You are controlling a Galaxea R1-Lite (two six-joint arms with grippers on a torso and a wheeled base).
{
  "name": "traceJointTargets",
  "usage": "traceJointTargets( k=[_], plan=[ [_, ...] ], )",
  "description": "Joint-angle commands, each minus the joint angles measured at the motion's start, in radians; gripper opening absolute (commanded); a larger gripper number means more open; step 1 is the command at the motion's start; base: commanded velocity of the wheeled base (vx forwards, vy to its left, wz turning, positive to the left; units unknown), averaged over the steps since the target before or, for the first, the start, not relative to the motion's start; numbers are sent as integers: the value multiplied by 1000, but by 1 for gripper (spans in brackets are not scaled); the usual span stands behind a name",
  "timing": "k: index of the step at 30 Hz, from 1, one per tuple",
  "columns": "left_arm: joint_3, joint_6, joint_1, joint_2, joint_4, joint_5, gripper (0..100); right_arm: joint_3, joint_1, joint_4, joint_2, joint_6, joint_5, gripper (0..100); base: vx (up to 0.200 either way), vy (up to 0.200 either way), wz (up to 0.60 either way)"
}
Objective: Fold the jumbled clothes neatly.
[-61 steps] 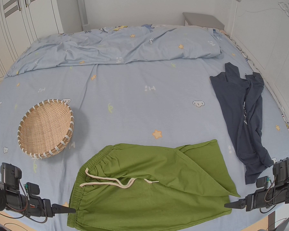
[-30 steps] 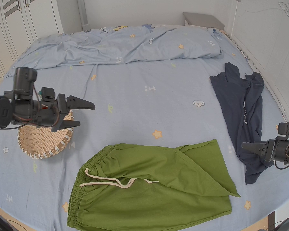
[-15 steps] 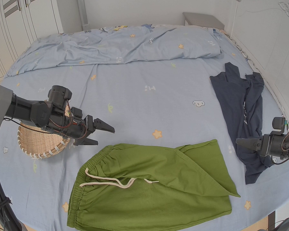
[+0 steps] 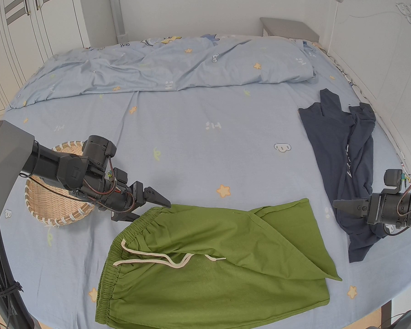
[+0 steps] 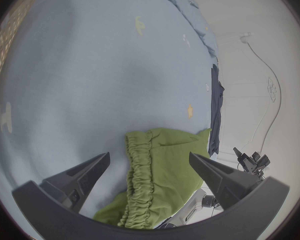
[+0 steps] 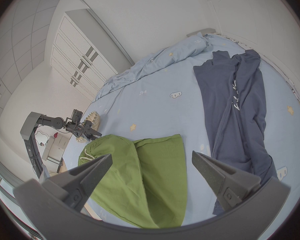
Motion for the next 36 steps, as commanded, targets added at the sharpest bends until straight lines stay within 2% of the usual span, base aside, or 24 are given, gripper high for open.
traceJointTargets(
  k=[1,3,4,19,24,31,36],
  plan=[
    [-5,7,-2,0,16,0,100,0,1,-1,6,0,1,100,0,0,0],
    [-5,13,-2,-1,27,0,100,0,1,-1,6,0,1,100,0,0,0],
    [-4,22,-4,-1,34,0,0,0,1,-1,6,0,1,100,0,0,0],
    [0,39,-2,-15,39,0,0,0,1,-1,8,0,1,100,0,0,0],
    [10,33,22,-130,39,0,0,-1,1,1,8,2,2,100,0,0,0],
    [12,37,91,-181,34,-2,0,-3,-2,-1,43,5,2,100,0,0,0],
    [21,39,84,-181,36,-2,0,2,-16,-1,74,9,4,100,0,0,0]
  ],
)
